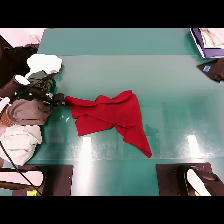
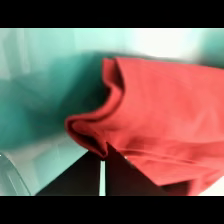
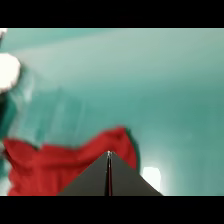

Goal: Fold the shirts.

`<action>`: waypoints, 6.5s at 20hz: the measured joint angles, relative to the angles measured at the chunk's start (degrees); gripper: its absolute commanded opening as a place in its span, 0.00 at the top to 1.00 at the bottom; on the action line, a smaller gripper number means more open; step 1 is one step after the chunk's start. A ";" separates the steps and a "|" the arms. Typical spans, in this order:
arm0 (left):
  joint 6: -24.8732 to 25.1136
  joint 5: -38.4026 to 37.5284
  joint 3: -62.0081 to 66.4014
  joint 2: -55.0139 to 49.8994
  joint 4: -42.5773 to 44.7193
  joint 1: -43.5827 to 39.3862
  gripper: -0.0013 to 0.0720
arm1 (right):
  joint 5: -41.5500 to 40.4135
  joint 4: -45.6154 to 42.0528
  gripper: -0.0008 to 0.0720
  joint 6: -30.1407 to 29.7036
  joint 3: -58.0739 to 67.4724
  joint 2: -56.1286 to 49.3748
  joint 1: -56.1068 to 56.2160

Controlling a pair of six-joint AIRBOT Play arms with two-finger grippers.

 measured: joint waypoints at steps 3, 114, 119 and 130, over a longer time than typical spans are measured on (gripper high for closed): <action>-0.98 -2.78 4.55 2.03 -0.11 -0.09 0.95 | 4.61 -3.43 0.38 0.20 -6.58 0.02 1.03; -3.13 -2.08 -2.14 8.76 -0.09 -5.40 0.95 | 0.96 -11.39 0.96 -4.76 -37.22 -15.23 -12.37; -7.06 0.39 6.49 14.47 -0.24 -2.14 0.95 | 1.14 -11.37 0.97 -4.17 -26.14 -9.90 -7.85; -10.60 3.54 47.47 31.34 -0.79 -0.13 0.95 | -9.11 -3.72 0.97 -0.83 21.81 2.69 -5.55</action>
